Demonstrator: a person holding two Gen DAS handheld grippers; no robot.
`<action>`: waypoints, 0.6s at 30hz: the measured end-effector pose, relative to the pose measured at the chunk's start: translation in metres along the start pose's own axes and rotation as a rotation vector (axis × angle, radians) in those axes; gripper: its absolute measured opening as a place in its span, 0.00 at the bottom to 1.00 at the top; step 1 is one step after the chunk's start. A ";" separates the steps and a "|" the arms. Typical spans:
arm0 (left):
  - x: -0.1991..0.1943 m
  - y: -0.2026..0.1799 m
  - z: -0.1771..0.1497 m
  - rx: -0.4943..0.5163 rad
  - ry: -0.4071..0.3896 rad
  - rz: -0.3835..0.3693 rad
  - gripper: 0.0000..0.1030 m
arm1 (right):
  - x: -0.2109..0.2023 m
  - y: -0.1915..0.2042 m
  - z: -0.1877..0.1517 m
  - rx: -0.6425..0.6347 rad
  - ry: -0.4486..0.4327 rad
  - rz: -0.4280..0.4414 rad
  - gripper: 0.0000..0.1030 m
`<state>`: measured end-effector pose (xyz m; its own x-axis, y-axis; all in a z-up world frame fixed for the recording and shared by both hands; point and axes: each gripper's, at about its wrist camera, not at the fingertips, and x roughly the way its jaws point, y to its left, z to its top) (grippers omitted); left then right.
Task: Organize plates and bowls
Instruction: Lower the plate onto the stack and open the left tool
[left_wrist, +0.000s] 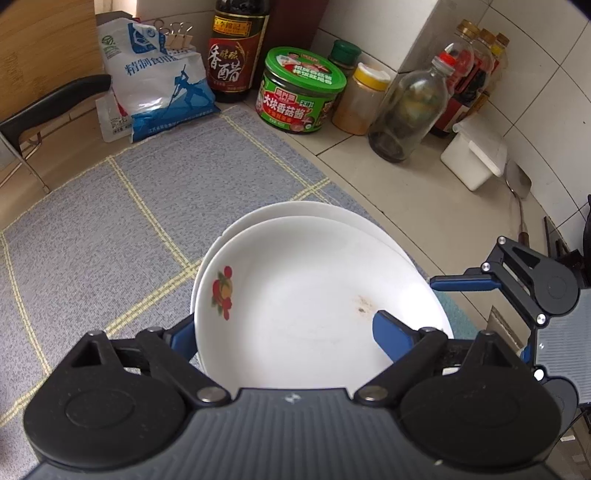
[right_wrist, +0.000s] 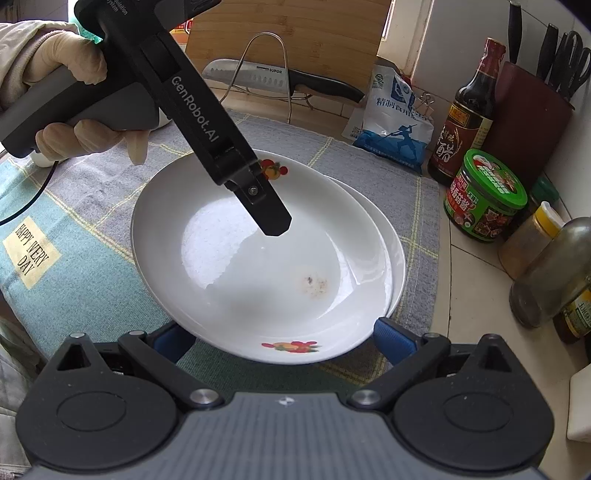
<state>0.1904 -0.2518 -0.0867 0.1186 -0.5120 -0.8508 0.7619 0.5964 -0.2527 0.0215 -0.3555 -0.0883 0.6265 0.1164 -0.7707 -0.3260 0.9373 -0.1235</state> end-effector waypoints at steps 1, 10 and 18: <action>0.000 0.000 0.000 -0.005 0.001 0.003 0.91 | 0.000 0.000 0.000 -0.001 -0.001 -0.003 1.00; -0.001 0.000 0.002 -0.036 -0.007 0.024 0.92 | -0.008 0.004 -0.004 0.003 -0.025 -0.010 1.00; -0.002 -0.004 0.001 -0.032 -0.020 0.067 0.92 | -0.020 0.009 -0.006 -0.004 -0.044 -0.020 1.00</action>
<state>0.1883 -0.2538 -0.0832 0.1810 -0.4822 -0.8571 0.7312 0.6489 -0.2106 0.0015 -0.3512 -0.0775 0.6635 0.1118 -0.7398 -0.3159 0.9382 -0.1416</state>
